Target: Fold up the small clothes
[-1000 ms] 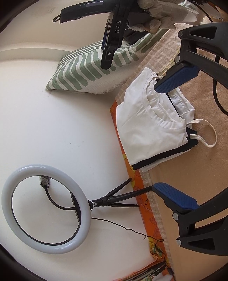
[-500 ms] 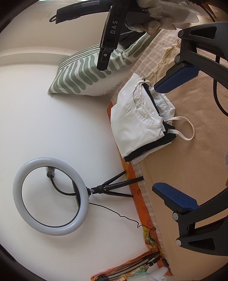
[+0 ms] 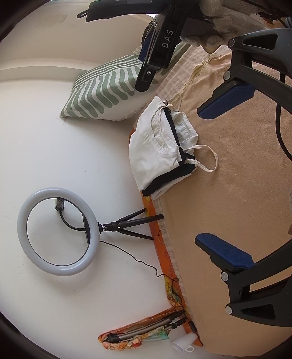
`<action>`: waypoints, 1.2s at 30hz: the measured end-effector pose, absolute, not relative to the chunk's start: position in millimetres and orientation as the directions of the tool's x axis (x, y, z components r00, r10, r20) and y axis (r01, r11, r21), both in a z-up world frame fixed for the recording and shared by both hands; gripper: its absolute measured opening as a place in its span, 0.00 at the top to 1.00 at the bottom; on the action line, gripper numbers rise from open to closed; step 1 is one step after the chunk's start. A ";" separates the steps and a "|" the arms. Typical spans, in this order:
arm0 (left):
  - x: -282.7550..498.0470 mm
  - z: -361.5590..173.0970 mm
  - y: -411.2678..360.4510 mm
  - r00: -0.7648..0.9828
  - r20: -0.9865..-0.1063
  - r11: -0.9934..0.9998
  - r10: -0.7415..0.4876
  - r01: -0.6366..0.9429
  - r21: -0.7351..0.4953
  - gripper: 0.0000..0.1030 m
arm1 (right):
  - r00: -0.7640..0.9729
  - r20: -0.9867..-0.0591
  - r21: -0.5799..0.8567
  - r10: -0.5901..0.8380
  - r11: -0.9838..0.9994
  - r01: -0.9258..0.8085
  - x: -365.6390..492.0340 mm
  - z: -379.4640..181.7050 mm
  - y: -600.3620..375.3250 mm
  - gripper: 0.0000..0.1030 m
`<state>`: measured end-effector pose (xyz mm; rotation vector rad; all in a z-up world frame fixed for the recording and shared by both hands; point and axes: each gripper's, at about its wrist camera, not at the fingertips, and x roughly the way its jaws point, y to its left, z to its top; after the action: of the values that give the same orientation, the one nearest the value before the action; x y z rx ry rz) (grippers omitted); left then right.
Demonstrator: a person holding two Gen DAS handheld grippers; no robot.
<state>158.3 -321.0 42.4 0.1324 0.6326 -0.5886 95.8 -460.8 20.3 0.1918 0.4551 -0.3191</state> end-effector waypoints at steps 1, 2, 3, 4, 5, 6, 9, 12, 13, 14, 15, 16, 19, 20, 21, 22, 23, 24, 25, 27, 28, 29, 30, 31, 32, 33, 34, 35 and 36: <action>155.6 40.5 -319.1 0.650 -0.593 0.830 -0.475 0.555 -0.057 0.00 | 0.848 -0.456 0.108 -0.270 0.929 0.354 93.7 18.6 -457.3 0.00; 153.1 38.5 -317.4 0.650 -0.596 0.830 -0.473 0.555 -0.054 0.00 | 0.848 -0.451 0.107 -0.279 0.926 0.362 91.8 16.8 -454.3 0.00; 151.0 36.5 -315.7 0.650 -0.598 0.831 -0.470 0.554 -0.051 0.00 | 0.848 -0.447 0.109 -0.285 0.923 0.368 90.1 15.1 -451.5 0.00; 149.4 34.6 -314.0 0.650 -0.600 0.832 -0.466 0.552 -0.049 0.00 | 0.848 -0.445 0.116 -0.289 0.920 0.374 88.0 13.1 -449.5 0.00; 147.3 32.6 -312.1 0.649 -0.602 0.834 -0.464 0.550 -0.049 0.00 | 0.849 -0.443 0.127 -0.289 0.917 0.379 86.1 10.9 -447.8 0.00; 145.9 30.7 -310.2 0.647 -0.605 0.834 -0.464 0.550 -0.051 0.00 | 0.848 -0.442 0.134 -0.291 0.914 0.384 84.2 8.6 -446.4 0.00; 142.9 23.6 -305.4 0.637 -0.615 0.835 -0.466 0.547 -0.067 0.00 | 0.847 -0.448 0.159 -0.286 0.907 0.390 79.5 1.4 -443.5 0.00; 140.9 15.9 -303.4 0.631 -0.624 0.836 -0.460 0.545 -0.064 0.00 | 0.846 -0.447 0.160 -0.291 0.905 0.395 77.7 -3.9 -441.6 0.00; 140.3 13.8 -303.2 0.632 -0.627 0.837 -0.456 0.544 -0.061 0.00 | 0.844 -0.445 0.155 -0.299 0.903 0.401 77.2 -5.7 -440.6 0.00; 139.8 11.3 -302.0 0.631 -0.629 0.838 -0.453 0.543 -0.059 0.00 | 0.844 -0.444 0.154 -0.302 0.902 0.404 76.9 -7.3 -440.5 0.00; 139.7 9.3 -301.1 0.631 -0.631 0.838 -0.452 0.542 -0.059 0.00 | 0.843 -0.445 0.158 -0.302 0.900 0.406 77.0 -9.1 -440.9 0.00; 139.5 7.8 -300.6 0.629 -0.633 0.839 -0.451 0.541 -0.059 0.00 | 0.842 -0.447 0.162 -0.302 0.898 0.409 77.0 -10.9 -441.3 0.00; 139.4 4.1 -297.5 0.627 -0.637 0.842 -0.448 0.536 -0.065 0.00 | 0.842 -0.448 0.174 -0.302 0.894 0.413 76.7 -16.2 -441.8 0.00; 139.5 3.4 -296.7 0.627 -0.637 0.843 -0.448 0.534 -0.066 0.00 | 0.841 -0.449 0.174 -0.302 0.894 0.413 76.7 -17.9 -441.5 0.00; 139.7 2.6 -296.1 0.627 -0.638 0.843 -0.447 0.534 -0.066 0.00 | 0.841 -0.450 0.174 -0.300 0.894 0.412 77.3 -19.4 -441.3 0.00; 139.8 2.0 -295.6 0.626 -0.639 0.843 -0.447 0.534 -0.066 0.00 | 0.840 -0.452 0.173 -0.299 0.895 0.412 77.7 -20.7 -440.9 0.00; 139.4 1.6 -295.4 0.627 -0.638 0.843 -0.446 0.534 -0.065 0.00 | 0.840 -0.454 0.171 -0.299 0.895 0.411 77.8 -21.9 -440.2 0.00; 139.1 1.4 -295.3 0.629 -0.638 0.844 -0.445 0.533 -0.062 0.00 | 0.839 -0.456 0.172 -0.296 0.896 0.409 77.9 -22.7 -439.6 0.00; 139.2 1.3 -295.0 0.629 -0.637 0.844 -0.445 0.533 -0.063 0.00 | 0.840 -0.457 0.172 -0.294 0.897 0.408 77.7 -23.3 -439.1 0.00; 139.1 1.0 -294.6 0.628 -0.638 0.843 -0.446 0.534 -0.063 0.00 | 0.840 -0.458 0.174 -0.291 0.897 0.406 78.1 -23.8 -439.4 0.00; 139.0 0.9 -294.5 0.627 -0.638 0.843 -0.446 0.534 -0.064 0.00 | 0.840 -0.457 0.174 -0.292 0.897 0.406 78.2 -23.7 -439.5 0.00; 138.9 0.9 -294.7 0.627 -0.638 0.842 -0.447 0.535 -0.065 0.00 | 0.841 -0.457 0.174 -0.291 0.897 0.406 78.4 -23.8 -439.6 0.00; 138.9 0.8 -295.0 0.627 -0.638 0.843 -0.446 0.535 -0.064 0.00 | 0.840 -0.458 0.175 -0.290 0.897 0.405 78.7 -24.0 -439.7 0.00; 139.0 0.7 -294.4 0.627 -0.639 0.842 -0.447 0.535 -0.064 0.00 | 0.840 -0.459 0.176 -0.290 0.897 0.405 79.0 -24.2 -439.8 0.00; 138.8 0.6 -294.2 0.627 -0.638 0.842 -0.447 0.536 -0.062 0.00 | 0.840 -0.460 0.177 -0.289 0.897 0.406 79.2 -24.5 -439.7 0.00; 139.1 0.7 -294.0 0.628 -0.637 0.841 -0.446 0.537 -0.060 0.00 | 0.840 -0.461 0.179 -0.288 0.896 0.406 79.3 -24.9 -439.7 0.00; 139.4 0.8 -293.7 0.628 -0.637 0.841 -0.447 0.538 -0.059 0.00 | 0.840 -0.462 0.179 -0.286 0.897 0.405 79.8 -24.9 -439.9 0.00; 139.2 0.6 -294.1 0.627 -0.638 0.841 -0.448 0.538 -0.063 0.00 | 0.839 -0.463 0.180 -0.286 0.897 0.405 80.0 -25.8 -439.7 0.00; 138.9 0.9 -294.2 0.627 -0.637 0.840 -0.449 0.539 -0.062 0.00 | 0.838 -0.464 0.178 -0.288 0.896 0.406 79.7 -26.5 -439.3 0.00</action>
<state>138.9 -294.2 0.9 0.1391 0.6907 -0.5682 79.7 -439.3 -26.5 0.2765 0.4439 -0.3720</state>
